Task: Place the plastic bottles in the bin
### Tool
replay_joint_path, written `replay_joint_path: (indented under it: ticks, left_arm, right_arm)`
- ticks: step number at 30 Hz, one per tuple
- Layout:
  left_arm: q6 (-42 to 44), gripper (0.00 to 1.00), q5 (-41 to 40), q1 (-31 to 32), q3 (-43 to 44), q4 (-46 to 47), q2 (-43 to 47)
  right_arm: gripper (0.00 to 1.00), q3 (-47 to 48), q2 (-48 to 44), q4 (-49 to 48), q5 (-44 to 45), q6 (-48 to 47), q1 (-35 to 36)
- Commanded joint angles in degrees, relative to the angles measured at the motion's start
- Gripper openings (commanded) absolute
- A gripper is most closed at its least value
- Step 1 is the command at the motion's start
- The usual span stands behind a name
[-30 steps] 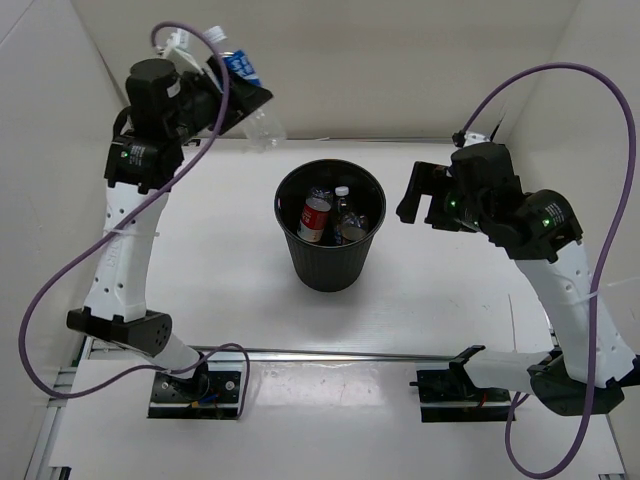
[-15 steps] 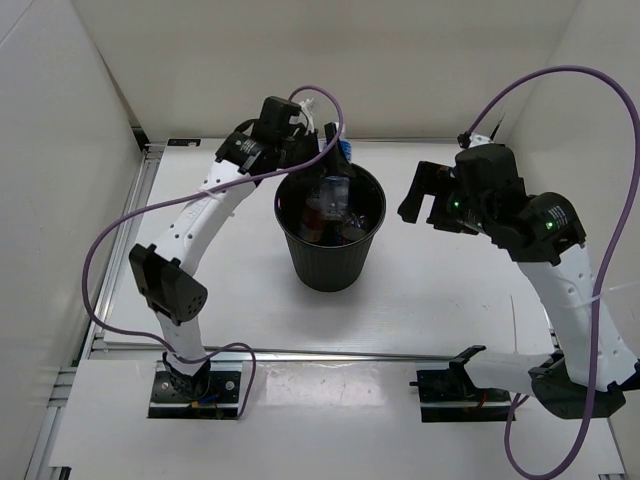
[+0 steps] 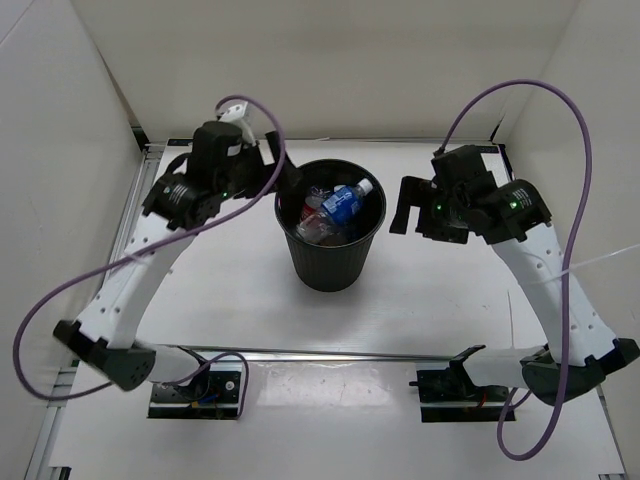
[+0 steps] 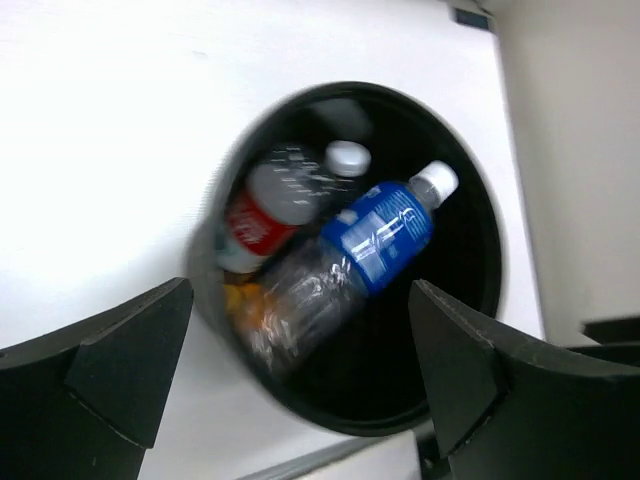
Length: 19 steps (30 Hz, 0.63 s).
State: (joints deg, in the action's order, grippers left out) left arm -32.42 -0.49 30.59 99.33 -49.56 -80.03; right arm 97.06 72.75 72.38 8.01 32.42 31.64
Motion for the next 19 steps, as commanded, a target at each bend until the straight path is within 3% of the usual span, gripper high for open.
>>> replay_joint_path:
  ticks: [1,13,19]
  left_arm:
    - [-0.1,1.00,-12.2,-1.1,-6.1,2.8,6.7]
    - [-0.9,1.00,-50.5,-1.1,-33.5,2.3,27.1]
    - [-28.2,1.00,-78.1,-1.1,-48.9,-7.6,32.5]
  right_arm:
    - [1.00,-0.7,-2.5,-2.2,-2.1,-1.2,-1.1]
    - [1.00,-2.5,-4.9,-4.9,3.8,-1.2,-5.4]
    - [1.00,-2.9,-2.4,-3.2,2.0,-3.5,-9.0]
